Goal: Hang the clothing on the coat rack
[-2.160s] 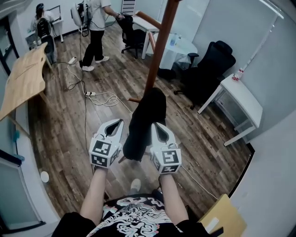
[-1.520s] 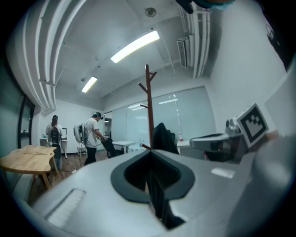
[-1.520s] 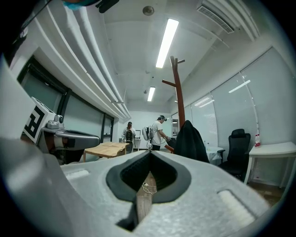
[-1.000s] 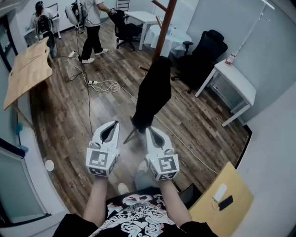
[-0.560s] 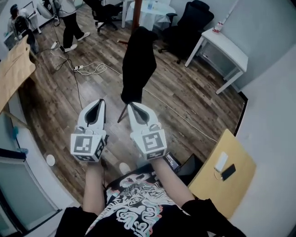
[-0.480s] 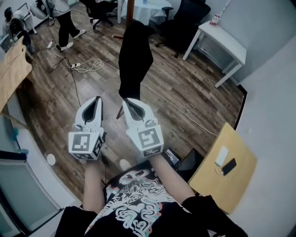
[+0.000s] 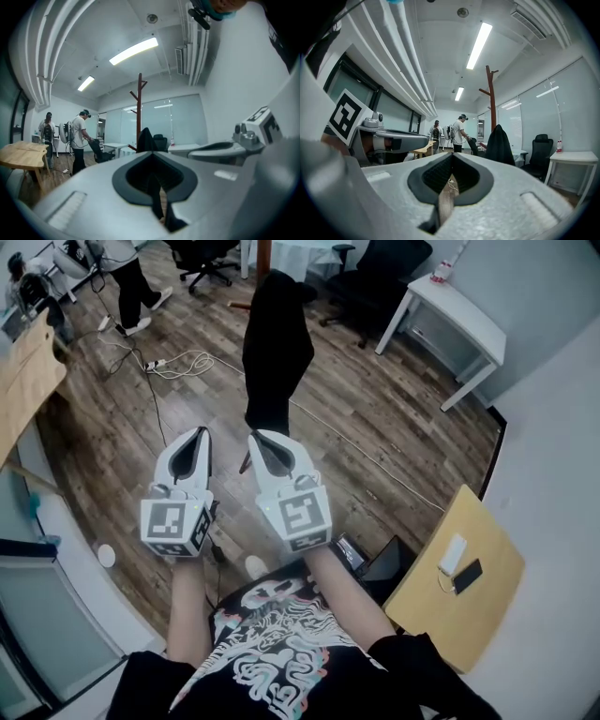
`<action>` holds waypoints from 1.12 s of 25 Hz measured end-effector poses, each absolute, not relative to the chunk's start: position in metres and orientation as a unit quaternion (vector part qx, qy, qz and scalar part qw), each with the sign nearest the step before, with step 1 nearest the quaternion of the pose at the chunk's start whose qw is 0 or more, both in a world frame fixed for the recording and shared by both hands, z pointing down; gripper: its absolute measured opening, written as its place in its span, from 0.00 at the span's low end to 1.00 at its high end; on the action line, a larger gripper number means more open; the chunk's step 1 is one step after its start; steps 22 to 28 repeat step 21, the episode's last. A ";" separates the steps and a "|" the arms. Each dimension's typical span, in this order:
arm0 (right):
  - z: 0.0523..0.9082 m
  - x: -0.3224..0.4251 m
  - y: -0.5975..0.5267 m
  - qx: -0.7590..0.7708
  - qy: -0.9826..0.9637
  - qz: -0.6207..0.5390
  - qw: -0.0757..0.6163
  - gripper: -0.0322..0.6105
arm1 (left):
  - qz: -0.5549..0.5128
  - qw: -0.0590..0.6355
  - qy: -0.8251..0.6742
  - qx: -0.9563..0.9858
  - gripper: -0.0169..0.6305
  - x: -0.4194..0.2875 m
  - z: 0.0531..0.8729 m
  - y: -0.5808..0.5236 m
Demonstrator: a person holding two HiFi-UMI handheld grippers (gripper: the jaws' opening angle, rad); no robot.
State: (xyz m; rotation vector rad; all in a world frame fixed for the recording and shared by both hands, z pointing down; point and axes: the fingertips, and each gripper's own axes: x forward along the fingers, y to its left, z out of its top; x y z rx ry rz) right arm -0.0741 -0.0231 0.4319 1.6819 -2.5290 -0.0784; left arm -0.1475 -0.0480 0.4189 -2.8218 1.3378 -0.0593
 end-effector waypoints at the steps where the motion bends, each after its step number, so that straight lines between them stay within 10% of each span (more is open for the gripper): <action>1: 0.431 -0.073 -0.024 0.553 -0.831 -0.025 0.050 0.05 | -0.021 0.010 0.430 -0.903 0.01 -0.147 0.420 -0.048; 28: 0.429 -0.095 -0.026 0.557 -0.828 -0.031 0.055 0.05 | -0.022 0.007 0.442 -0.897 0.01 -0.176 0.422 -0.052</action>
